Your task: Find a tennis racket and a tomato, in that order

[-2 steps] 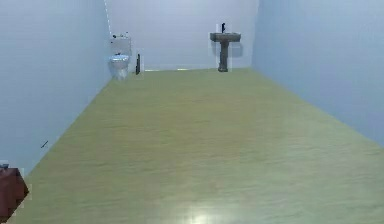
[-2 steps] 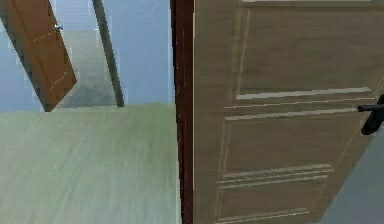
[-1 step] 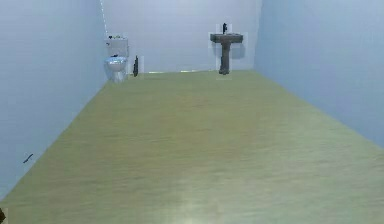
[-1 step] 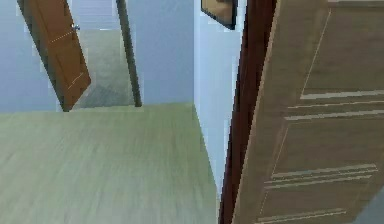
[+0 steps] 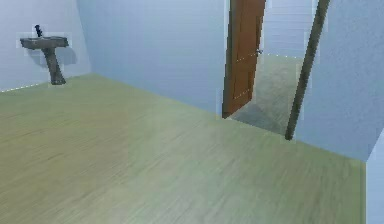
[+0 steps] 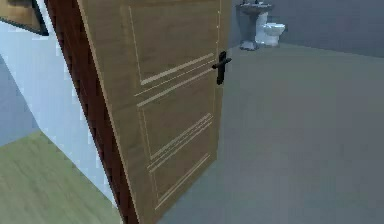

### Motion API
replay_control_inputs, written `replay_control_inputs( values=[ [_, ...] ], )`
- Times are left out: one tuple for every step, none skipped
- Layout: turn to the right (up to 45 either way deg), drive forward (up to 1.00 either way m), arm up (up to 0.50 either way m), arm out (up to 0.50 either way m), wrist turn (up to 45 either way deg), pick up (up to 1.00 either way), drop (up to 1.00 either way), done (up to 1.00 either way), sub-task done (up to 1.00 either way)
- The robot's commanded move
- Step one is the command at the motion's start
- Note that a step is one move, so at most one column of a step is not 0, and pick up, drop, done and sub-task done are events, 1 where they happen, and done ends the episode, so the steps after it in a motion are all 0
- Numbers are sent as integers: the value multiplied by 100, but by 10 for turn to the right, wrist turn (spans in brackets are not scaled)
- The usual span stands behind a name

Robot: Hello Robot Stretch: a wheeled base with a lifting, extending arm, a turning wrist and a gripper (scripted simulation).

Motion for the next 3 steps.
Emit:
replay_control_inputs(
  values=[
    [180, 0, 0, 0, 0, 0, 0, 0, 0],
    [0, 40, 0, 0, 0, 0, 0, 0, 0],
    [-60, 0, 0, 0, 0, 0, 0, 0, 0]
  ],
)
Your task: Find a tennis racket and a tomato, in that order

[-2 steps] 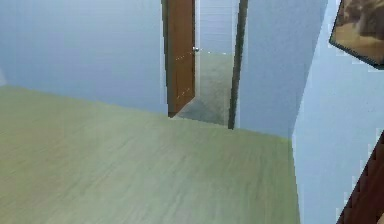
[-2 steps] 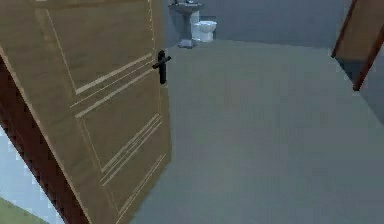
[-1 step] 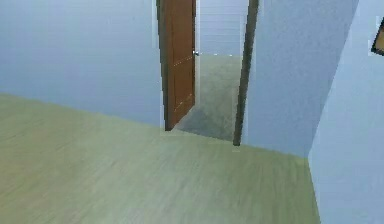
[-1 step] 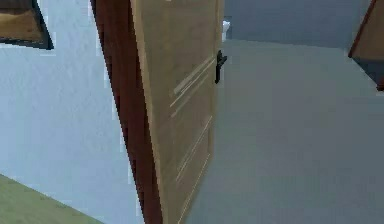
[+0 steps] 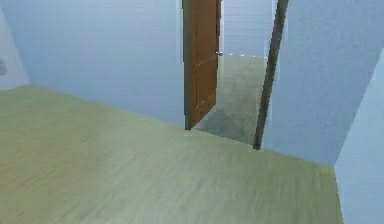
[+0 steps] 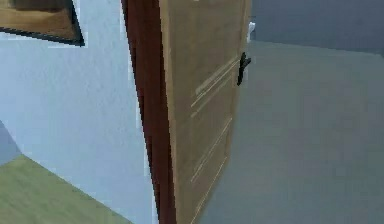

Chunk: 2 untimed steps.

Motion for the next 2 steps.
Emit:
replay_control_inputs(
  values=[
    [0, 10, 0, 0, 0, 0, 0, 0, 0],
    [90, 0, 0, 0, 0, 0, 0, 0, 0]
  ],
)
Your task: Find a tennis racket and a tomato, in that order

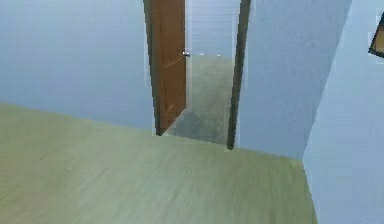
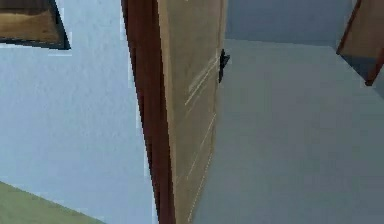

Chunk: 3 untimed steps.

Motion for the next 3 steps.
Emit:
replay_control_inputs(
  values=[
    [0, 100, 0, 0, 0, 0, 0, 0, 0],
    [0, 85, 0, 0, 0, 0, 0, 0, 0],
    [120, 0, 0, 0, 0, 0, 0, 0, 0]
  ],
)
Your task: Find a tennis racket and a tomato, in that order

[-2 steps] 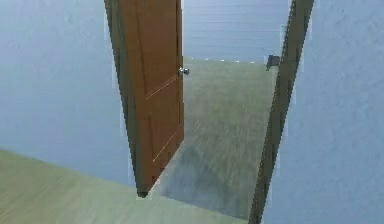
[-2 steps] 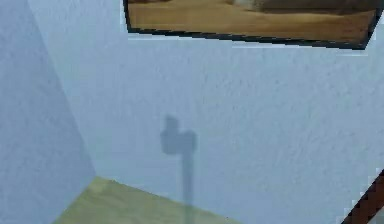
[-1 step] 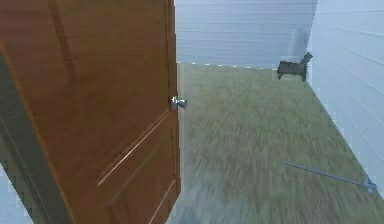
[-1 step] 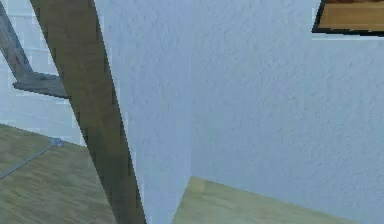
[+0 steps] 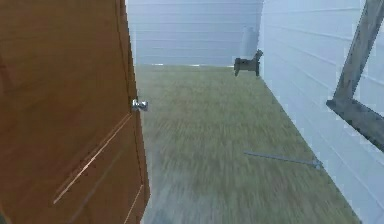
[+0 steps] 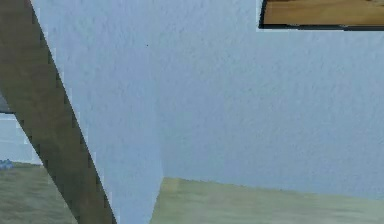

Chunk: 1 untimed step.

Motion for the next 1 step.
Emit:
replay_control_inputs(
  values=[
    [0, 100, 0, 0, 0, 0, 0, 0, 0]
  ],
)
